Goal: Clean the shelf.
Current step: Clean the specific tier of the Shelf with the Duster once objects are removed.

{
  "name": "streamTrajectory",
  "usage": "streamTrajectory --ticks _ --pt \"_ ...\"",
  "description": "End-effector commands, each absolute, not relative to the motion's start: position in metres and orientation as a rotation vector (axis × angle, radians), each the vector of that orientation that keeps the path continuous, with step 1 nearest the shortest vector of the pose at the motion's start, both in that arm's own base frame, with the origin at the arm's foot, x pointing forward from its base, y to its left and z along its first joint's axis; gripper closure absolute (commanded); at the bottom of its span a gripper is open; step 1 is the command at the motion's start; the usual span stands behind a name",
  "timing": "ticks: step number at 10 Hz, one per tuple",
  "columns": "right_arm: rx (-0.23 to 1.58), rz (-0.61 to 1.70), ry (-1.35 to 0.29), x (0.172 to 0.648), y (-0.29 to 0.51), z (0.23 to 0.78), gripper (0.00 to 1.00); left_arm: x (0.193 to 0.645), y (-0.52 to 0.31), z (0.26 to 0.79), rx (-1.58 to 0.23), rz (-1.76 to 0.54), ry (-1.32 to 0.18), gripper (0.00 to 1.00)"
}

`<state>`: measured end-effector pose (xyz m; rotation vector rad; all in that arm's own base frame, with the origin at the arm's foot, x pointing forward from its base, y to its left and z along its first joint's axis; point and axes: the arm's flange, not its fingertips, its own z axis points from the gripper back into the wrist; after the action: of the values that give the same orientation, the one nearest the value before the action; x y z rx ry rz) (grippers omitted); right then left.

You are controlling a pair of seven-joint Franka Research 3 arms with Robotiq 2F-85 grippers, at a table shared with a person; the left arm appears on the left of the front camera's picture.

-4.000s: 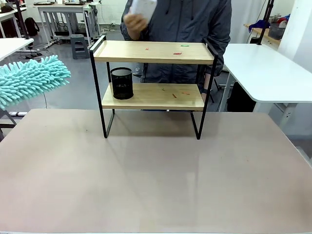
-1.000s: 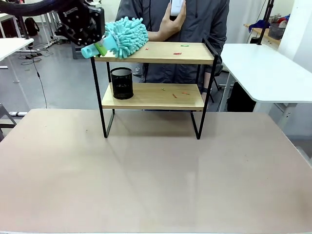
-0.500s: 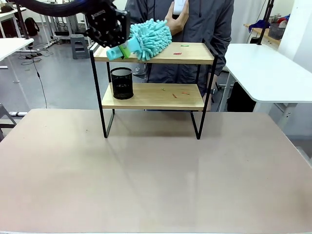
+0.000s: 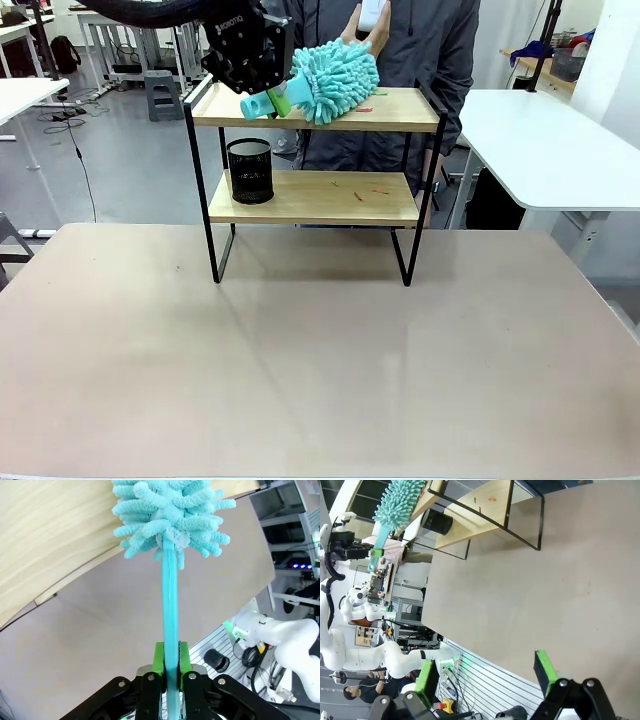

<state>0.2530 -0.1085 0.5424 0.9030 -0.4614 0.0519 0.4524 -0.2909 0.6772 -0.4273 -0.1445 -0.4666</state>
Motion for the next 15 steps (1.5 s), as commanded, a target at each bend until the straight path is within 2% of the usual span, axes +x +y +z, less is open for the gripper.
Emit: streamTrajectory --ticks 1,6,8,9,10,13,15 --pt "0.921 0.075 -0.482 0.255 -0.108 0.544 0.0 0.456 -0.292 0.681 -0.384 -0.533 -0.132 0.87" --pt "0.921 0.075 -0.482 0.255 -0.108 0.544 0.0 0.45 -0.26 0.691 -0.379 -0.712 -0.03 0.87" --pt "0.921 0.075 -0.482 0.255 -0.108 0.544 0.0 0.427 -0.239 0.697 -0.38 -0.947 0.075 0.87" --pt "0.921 0.075 -0.482 0.255 -0.108 0.544 0.0 0.406 -0.216 0.7 -0.364 -1.123 0.197 0.87" --pt "0.921 0.075 -0.482 0.255 -0.108 0.544 0.0 0.388 -0.192 0.706 -0.36 -1.213 0.25 0.87" --pt "0.921 0.075 -0.482 0.255 -0.108 0.544 0.0 0.355 -0.143 0.728 -0.427 -1.269 0.136 0.87" --pt "0.921 0.075 -0.482 0.255 -0.108 0.544 0.0 0.357 -0.143 0.728 -0.473 -1.253 0.113 0.87"
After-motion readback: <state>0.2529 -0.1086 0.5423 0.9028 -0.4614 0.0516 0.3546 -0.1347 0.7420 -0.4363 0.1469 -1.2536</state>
